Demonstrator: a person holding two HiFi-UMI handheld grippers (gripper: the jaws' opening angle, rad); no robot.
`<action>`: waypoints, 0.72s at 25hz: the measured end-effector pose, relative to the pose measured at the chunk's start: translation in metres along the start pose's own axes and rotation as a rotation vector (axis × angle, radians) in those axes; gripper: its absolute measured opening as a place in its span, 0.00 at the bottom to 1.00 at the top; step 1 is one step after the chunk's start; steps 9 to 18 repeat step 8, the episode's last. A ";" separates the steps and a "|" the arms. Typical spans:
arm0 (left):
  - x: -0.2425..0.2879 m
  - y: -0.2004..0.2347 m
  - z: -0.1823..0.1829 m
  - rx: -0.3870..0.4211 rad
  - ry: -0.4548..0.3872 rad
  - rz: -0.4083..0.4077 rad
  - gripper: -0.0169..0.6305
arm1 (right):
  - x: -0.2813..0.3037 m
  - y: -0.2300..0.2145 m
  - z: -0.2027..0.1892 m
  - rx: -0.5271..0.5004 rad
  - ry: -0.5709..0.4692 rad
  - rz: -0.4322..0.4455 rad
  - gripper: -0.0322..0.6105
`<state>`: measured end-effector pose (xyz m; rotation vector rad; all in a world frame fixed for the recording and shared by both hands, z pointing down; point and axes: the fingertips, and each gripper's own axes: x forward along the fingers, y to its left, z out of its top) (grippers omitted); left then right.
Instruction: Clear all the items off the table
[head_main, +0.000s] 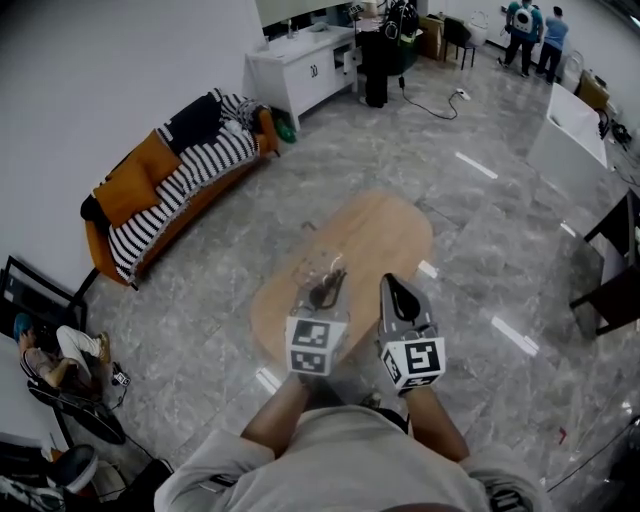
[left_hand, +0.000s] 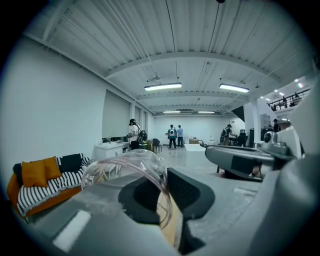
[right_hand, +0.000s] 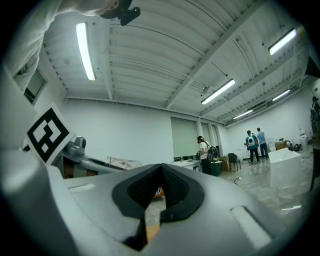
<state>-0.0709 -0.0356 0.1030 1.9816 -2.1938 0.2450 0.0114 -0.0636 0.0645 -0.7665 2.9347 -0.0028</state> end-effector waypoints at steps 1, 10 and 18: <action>0.002 -0.003 -0.001 0.001 0.004 -0.005 0.12 | -0.001 -0.002 -0.001 0.000 0.002 -0.004 0.06; 0.014 -0.022 -0.004 -0.013 0.013 -0.034 0.12 | -0.007 -0.017 0.001 -0.002 0.016 -0.001 0.06; 0.014 -0.022 -0.004 -0.013 0.013 -0.034 0.12 | -0.007 -0.017 0.001 -0.002 0.016 -0.001 0.06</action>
